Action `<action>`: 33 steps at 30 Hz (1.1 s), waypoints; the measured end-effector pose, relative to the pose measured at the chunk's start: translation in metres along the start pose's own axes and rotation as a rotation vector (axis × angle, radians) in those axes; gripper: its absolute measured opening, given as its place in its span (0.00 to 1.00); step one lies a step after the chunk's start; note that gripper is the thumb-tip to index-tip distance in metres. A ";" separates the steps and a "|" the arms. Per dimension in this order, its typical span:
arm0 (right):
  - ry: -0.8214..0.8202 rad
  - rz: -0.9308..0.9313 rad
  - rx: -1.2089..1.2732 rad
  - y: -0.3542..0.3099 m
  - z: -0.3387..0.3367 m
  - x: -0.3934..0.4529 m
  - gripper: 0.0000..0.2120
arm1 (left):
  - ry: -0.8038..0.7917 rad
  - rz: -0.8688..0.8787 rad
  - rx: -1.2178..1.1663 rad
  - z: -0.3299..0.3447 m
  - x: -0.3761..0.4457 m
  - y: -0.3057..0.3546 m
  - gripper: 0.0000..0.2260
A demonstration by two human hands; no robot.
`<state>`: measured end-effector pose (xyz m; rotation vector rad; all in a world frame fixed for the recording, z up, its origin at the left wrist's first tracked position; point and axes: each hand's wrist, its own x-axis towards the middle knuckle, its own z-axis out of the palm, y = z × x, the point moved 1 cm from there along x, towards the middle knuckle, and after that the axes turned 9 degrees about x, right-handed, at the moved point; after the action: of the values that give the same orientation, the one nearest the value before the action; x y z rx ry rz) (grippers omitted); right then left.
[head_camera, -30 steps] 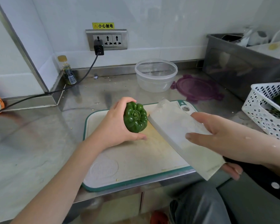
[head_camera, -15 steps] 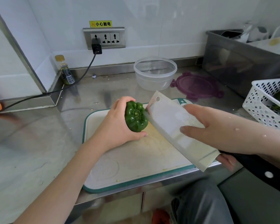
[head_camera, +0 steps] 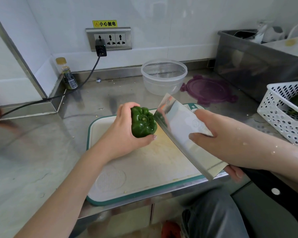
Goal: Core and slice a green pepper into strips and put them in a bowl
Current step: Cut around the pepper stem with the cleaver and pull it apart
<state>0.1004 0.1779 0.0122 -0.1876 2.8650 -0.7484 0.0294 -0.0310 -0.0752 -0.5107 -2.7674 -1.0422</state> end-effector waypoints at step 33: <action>-0.134 -0.076 -0.220 -0.030 -0.024 0.023 0.11 | 0.168 0.009 -0.021 0.012 0.005 -0.006 0.37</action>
<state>0.0760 0.1593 0.0443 -0.3630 2.8188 -0.4127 0.0220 -0.0264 -0.0864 -0.4174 -2.6084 -1.0619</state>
